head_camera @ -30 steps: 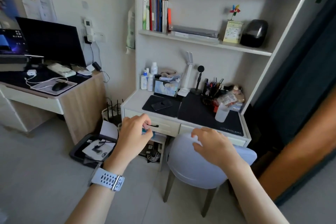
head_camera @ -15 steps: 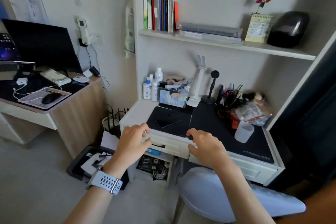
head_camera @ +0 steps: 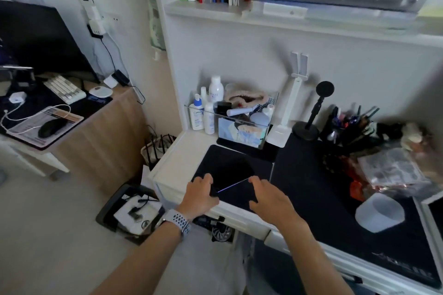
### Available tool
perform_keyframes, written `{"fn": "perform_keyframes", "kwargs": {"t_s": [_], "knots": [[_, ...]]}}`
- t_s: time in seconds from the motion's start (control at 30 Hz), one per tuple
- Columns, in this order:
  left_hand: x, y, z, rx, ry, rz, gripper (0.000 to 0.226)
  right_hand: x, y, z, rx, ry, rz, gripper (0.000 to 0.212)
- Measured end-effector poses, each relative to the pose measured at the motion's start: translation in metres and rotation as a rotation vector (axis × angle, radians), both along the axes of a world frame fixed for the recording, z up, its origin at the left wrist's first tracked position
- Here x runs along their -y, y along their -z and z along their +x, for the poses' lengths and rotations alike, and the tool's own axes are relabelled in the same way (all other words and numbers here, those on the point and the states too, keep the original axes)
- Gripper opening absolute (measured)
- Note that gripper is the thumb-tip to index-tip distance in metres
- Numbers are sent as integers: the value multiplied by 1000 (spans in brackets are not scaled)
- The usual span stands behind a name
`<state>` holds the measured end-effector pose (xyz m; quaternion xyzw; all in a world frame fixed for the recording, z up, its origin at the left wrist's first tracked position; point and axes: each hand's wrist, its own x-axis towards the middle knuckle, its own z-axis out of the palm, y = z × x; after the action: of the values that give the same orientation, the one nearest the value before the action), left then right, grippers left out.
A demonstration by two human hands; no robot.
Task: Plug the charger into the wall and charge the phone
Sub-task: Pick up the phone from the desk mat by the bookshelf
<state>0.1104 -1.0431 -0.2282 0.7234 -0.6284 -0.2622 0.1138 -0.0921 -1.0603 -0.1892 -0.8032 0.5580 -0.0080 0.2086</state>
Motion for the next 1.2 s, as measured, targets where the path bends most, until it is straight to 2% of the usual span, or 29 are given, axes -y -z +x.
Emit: {"fn": "perform_keyframes", "kwargs": {"t_s": [0.13,0.27,0.5,0.67,0.8,0.93,1.0,1.1,1.2], "knots": [[25,32,-7,89,-15,145,60,24,34,2,-88,-48,122,50],[53,46,-8,138,35,200,63,41,60,2,-182,-77,212,53],[112,68,-25,267,146,223,80,62,89,5,-234,89,250,67],[143,88,-37,325,236,142,84,81,100,18,-174,189,228,65],[165,88,-36,298,318,244,96,98,102,30,-98,240,272,66],[182,80,-29,143,292,352,93,112,94,40,24,320,308,72],[191,71,-24,-14,255,384,86,121,82,44,153,347,298,70],[196,45,-14,-450,128,407,83,132,57,47,344,364,205,70],[190,10,-7,-839,4,457,58,136,26,49,562,313,152,79]]}}
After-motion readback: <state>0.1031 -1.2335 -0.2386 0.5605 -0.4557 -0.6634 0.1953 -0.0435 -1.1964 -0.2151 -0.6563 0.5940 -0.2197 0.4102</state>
